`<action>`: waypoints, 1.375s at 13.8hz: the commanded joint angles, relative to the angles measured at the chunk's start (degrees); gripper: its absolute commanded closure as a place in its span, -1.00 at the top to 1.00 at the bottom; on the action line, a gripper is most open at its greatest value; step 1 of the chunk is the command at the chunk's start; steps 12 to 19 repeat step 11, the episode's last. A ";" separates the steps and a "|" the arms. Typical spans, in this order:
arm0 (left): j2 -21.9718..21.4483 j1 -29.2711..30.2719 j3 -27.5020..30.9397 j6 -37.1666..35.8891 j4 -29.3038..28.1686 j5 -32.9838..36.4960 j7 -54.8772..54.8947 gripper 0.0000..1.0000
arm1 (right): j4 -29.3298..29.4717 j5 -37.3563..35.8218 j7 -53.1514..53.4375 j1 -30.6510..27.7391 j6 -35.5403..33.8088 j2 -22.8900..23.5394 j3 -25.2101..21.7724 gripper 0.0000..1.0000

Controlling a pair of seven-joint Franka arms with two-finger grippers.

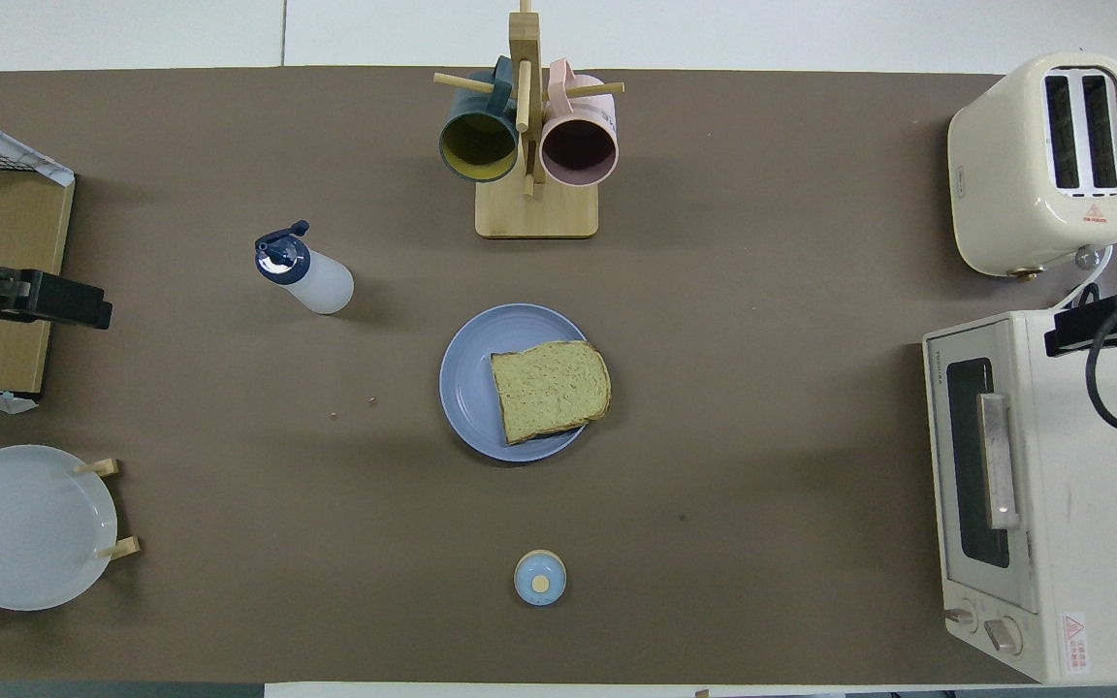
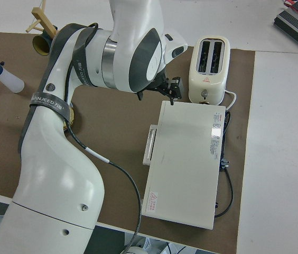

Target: Put bread on plate and add seasoning

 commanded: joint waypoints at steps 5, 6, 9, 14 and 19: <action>0.28 -1.72 1.76 -2.52 1.65 0.15 -4.48 1.00 | -1.14 0.31 1.01 -0.14 0.97 -0.85 0.15 1.00; 0.20 -1.54 1.76 -2.43 1.56 0.15 -5.44 1.00 | -1.14 0.31 1.01 -0.14 0.97 -0.85 0.15 1.00; 0.20 -1.28 1.76 -2.17 1.56 0.15 -5.54 1.00 | -1.14 0.31 1.01 -0.14 0.88 -0.85 0.15 1.00; 0.20 -1.10 1.76 -2.17 1.56 0.15 -5.54 1.00 | -1.14 0.31 1.01 -0.14 0.88 -0.85 0.15 1.00; 0.20 -1.10 1.76 -2.17 1.56 0.15 -5.54 1.00 | -1.14 0.31 1.01 -0.14 0.88 -0.85 0.15 1.00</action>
